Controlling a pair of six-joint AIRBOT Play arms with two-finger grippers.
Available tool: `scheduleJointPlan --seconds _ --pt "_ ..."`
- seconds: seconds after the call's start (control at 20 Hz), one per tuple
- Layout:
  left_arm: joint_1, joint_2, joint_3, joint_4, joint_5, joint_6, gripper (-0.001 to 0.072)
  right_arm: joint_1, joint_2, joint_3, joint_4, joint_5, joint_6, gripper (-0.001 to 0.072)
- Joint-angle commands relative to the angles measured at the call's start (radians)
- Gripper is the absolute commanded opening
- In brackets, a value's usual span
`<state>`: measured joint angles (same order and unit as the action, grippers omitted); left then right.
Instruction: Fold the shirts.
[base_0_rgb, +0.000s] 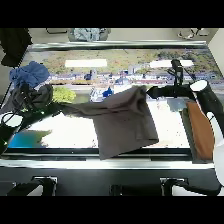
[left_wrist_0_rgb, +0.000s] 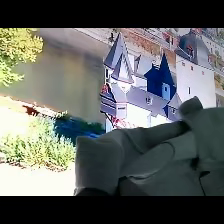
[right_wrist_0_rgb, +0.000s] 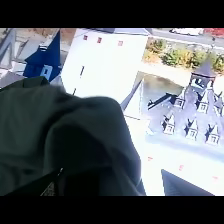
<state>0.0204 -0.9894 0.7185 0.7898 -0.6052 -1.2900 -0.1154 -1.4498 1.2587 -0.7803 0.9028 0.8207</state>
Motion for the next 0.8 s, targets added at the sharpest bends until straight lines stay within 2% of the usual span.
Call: scheduleJointPlan --seconds 0.0,0.2,0.3,0.5,0.65,0.75 --pt "0.011 -0.015 -0.012 -0.001 0.013 0.034 0.0035 -0.058 0.005 0.085 -0.024 0.241 -0.071 0.0704" --pt "0.036 -0.015 -0.013 0.000 -0.058 0.072 0.0035 -0.245 0.061 0.100 -0.312 0.629 0.032 0.0691" --pt "0.036 -0.015 -0.013 0.000 -0.087 0.072 0.0035 -0.282 0.077 -0.034 -0.406 0.693 0.068 0.0692" --pt "0.036 -0.015 -0.013 0.000 -0.131 0.072 0.0035 -0.196 0.113 -0.377 -0.321 0.478 0.073 0.0712" --pt "0.036 -0.015 -0.013 0.000 -0.132 0.072 0.0035 -0.108 0.113 -0.463 -0.255 0.286 0.074 0.0711" --pt "0.036 -0.015 -0.013 0.000 -0.132 0.072 0.0035 -0.080 0.113 -0.462 -0.249 0.233 0.093 0.0707"
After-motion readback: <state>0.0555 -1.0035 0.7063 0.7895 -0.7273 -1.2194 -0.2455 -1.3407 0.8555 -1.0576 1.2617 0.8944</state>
